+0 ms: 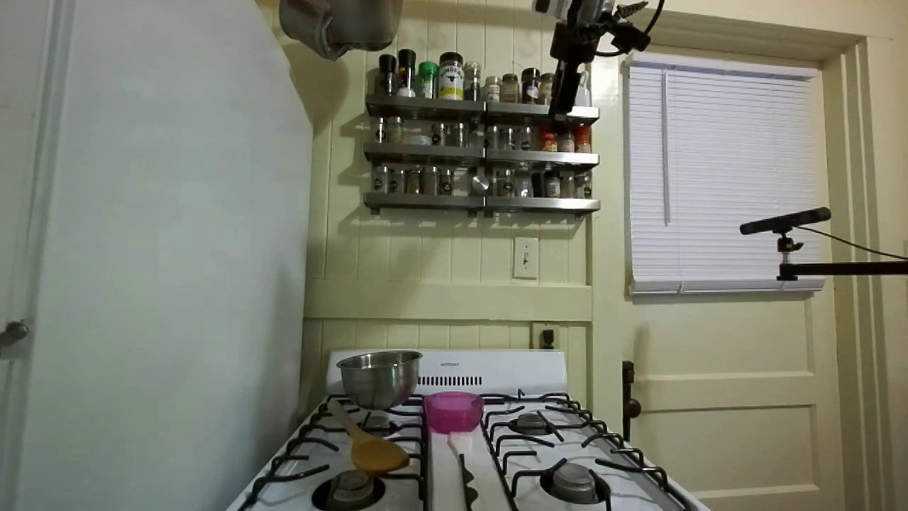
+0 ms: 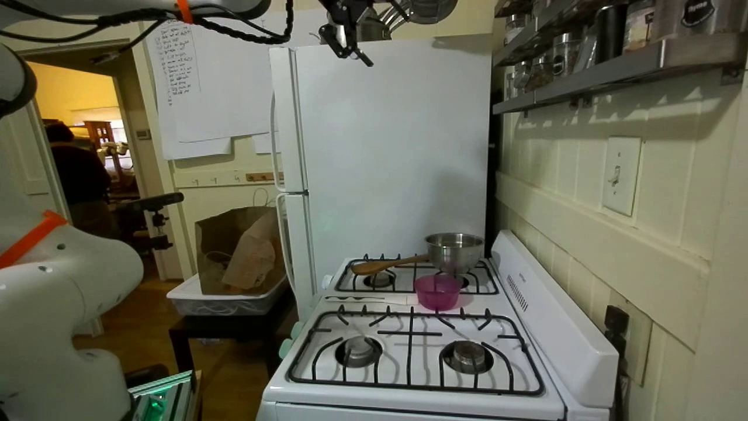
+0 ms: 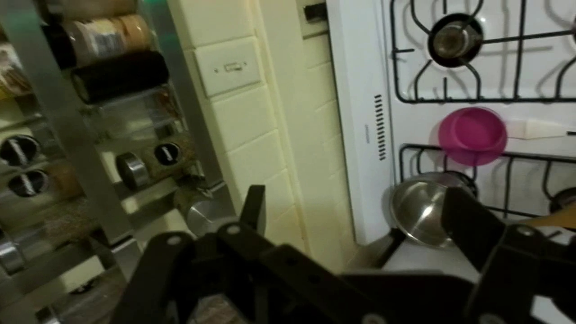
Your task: Pick up one spice from the center of the bottom shelf, sprinkle some of its content into the pot and then place the spice back at the center of the bottom shelf
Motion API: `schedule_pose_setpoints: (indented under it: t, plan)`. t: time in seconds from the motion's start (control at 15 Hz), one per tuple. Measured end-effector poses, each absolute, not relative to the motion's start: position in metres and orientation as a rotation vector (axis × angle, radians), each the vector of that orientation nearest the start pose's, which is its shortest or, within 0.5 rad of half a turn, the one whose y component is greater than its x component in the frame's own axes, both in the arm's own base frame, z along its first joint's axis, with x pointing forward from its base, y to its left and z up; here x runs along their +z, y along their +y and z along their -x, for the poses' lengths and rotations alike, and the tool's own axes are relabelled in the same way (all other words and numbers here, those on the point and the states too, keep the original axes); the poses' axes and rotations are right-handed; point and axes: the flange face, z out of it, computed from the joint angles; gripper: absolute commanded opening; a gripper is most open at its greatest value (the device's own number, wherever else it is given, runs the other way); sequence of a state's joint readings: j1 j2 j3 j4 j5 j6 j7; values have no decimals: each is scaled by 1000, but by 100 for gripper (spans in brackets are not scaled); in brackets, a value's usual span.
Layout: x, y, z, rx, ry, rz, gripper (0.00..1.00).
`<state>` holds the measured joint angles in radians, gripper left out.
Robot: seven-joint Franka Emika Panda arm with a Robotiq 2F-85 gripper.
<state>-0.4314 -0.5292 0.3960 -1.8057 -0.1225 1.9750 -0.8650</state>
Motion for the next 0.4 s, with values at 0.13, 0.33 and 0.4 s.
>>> schedule_pose_setpoints:
  t: [0.13, 0.33, 0.4]
  plan:
    - [786, 52, -409, 603, 1101, -2286, 100]
    - [782, 51, -410, 596, 1120, -2291, 100]
    - [782, 51, -410, 595, 1122, -2290, 100]
